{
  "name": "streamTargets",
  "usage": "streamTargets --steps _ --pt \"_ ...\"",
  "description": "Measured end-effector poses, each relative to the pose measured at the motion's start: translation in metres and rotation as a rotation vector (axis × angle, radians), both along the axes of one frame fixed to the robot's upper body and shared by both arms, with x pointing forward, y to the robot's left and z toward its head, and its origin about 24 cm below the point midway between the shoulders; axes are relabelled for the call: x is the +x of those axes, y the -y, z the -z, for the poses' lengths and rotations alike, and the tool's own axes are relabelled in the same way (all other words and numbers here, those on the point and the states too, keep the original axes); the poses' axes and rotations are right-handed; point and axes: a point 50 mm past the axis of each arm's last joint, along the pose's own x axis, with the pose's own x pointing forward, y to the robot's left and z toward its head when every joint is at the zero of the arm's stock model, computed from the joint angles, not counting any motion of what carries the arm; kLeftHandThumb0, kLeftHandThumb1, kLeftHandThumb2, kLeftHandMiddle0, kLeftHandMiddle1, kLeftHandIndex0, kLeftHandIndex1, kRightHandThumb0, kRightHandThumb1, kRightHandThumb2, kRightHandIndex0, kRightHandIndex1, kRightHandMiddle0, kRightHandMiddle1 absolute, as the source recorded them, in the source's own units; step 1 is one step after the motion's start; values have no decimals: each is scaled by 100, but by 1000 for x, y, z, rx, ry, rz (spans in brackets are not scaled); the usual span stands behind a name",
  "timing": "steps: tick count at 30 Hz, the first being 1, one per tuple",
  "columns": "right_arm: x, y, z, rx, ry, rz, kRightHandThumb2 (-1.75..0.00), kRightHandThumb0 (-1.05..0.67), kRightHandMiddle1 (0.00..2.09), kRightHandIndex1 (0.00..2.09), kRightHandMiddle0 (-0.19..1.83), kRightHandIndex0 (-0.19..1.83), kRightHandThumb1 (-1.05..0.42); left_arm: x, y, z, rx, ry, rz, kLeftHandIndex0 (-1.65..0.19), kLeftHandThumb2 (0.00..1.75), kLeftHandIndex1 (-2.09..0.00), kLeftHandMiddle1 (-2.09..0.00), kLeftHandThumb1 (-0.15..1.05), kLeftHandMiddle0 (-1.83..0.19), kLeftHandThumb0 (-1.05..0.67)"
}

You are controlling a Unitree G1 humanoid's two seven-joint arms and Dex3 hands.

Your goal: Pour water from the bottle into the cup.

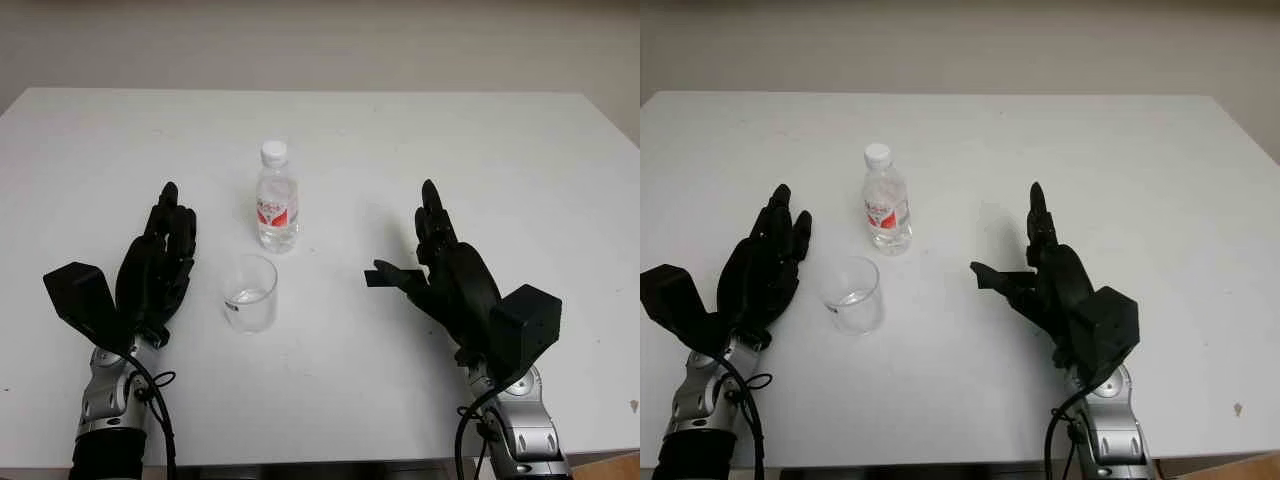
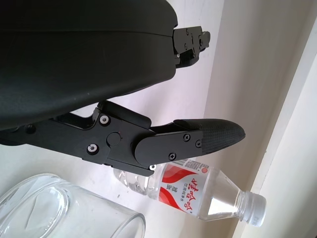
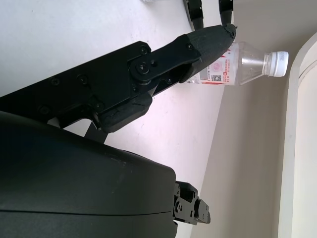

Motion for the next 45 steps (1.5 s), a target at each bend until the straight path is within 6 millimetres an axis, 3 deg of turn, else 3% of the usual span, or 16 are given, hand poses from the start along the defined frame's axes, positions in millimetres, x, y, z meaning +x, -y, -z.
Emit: streamTargets --steps 13,22,28,45 --pt "9 -7 2 2 -1 -40 -6 -91 0 0 -19 -19 -92 1 -3 -1 1 -6 -12 10 48 -6 -5 105 12 -73" --pt "57 -39 -39 -119 155 -160 -5 -99 0 0 -19 -19 -91 5 -2 -2 1 8 -6 10 50 -6 -5 105 12 -74" --pt "89 -55 -56 -154 179 -214 -5 -99 0 0 -19 -19 -89 5 -3 -3 2 13 -10 10 48 -6 -5 105 12 -73" --pt "119 -85 -52 -232 114 -278 -6 -102 0 0 -19 -19 -91 6 -2 -5 1 17 -23 9 49 -6 -6 105 11 -73"
